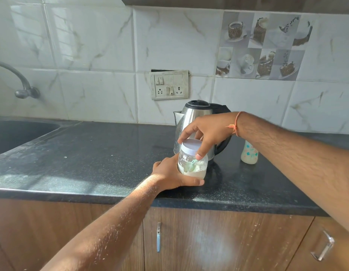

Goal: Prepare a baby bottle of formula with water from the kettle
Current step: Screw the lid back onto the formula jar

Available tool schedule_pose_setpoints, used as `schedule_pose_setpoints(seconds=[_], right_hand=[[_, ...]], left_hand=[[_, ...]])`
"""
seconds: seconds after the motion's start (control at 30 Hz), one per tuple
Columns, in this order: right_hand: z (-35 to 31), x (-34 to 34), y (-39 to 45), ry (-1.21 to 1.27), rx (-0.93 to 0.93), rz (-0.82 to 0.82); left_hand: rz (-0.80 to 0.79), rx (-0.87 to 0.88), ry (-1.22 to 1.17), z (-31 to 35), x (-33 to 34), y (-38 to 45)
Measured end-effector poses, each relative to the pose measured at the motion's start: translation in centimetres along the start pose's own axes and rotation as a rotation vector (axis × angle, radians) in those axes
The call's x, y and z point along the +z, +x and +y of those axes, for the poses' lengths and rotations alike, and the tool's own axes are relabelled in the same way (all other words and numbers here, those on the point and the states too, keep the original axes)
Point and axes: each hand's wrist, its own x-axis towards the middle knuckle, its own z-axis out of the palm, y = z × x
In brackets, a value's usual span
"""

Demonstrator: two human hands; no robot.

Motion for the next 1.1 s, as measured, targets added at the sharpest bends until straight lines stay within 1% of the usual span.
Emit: schedule_pose_setpoints(seconds=[0.13,0.4,0.57,0.7,0.8,0.9,1.0,1.03,1.1], right_hand=[[0.2,-0.3,0.3,0.034,-0.012,-0.027],[-0.8,0.0,0.0,0.014,0.019,-0.016],[-1.4,0.0,-0.1,-0.007,0.056,0.039],[-1.8,0.6,0.1,-0.018,0.171,0.106],[-2.4,1.1,0.2,-0.117,0.295,0.105],[-3.1,1.2,0.3,-0.225,0.361,0.090],[-3.1,1.1,0.5,-0.250,0.350,0.057],[-3.0,0.9,0.4,-0.217,0.317,0.048],[-2.7,0.2,-0.2,-0.096,0.181,0.016]], left_hand=[[-0.001,0.002,-0.004,-0.2,0.1,0.1],[-0.007,-0.008,0.024,-0.1,0.0,0.1],[-0.003,-0.003,0.028,-0.3,0.1,0.3],[0.010,-0.013,0.019,-0.2,0.2,0.2],[0.017,-0.013,0.025,-0.1,0.2,0.1],[0.005,-0.006,0.031,-0.1,0.1,0.1],[0.001,-0.010,0.039,0.0,0.1,0.1],[0.003,-0.011,0.041,0.0,0.1,0.1],[0.009,-0.013,0.041,0.0,0.1,0.0]])
